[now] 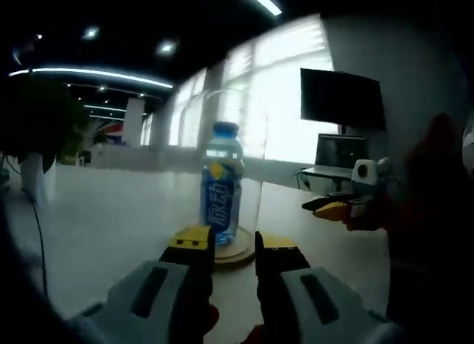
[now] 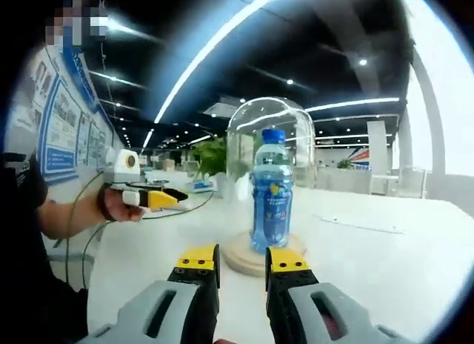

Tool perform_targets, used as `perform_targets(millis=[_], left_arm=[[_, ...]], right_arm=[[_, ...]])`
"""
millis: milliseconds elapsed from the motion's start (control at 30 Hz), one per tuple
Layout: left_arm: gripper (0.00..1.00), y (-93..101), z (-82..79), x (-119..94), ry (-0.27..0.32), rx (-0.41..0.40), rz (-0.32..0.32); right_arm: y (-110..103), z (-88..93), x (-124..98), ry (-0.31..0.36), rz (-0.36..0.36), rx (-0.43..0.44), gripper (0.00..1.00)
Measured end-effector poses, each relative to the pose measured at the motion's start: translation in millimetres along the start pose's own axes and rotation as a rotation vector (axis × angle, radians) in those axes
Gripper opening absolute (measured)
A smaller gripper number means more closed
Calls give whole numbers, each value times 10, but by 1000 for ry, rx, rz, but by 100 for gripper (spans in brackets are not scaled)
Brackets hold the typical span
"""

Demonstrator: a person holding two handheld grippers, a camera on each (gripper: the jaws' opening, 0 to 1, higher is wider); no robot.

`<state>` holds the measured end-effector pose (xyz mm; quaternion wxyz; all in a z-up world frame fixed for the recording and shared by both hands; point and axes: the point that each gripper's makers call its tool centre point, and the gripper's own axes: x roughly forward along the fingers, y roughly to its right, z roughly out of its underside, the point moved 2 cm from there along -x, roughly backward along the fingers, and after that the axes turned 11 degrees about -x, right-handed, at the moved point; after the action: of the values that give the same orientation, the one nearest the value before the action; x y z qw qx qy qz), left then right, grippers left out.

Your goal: Open the cover put in the Mizone put the cover back on

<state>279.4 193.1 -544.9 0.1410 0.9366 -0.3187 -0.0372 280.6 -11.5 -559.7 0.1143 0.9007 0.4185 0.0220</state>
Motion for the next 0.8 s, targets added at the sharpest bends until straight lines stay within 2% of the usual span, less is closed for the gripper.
perform_targets(millis=[100,167,300,433,600,800], left_arm=[[14,-11,135,-37,-19,6,-14],[13,6,205,-68,-25,1,-10],[12,33,235,-113,1,-4,-4],[12,80,243,-158,20,15,1],[13,144,309,-179,-1,72,17],[16,84,441,-161,-49,67,15]], right_arm=[[-37,71,-78,-10,20,-10,18],[-93,114,-130,-15,13,-20,21],[-162,178,-197,-26,26,-37,23],[-208,262,-262,-51,56,-61,20],[-242,345,-296,-61,59,-37,16],[-239,361,-291,-64,65,-48,16]])
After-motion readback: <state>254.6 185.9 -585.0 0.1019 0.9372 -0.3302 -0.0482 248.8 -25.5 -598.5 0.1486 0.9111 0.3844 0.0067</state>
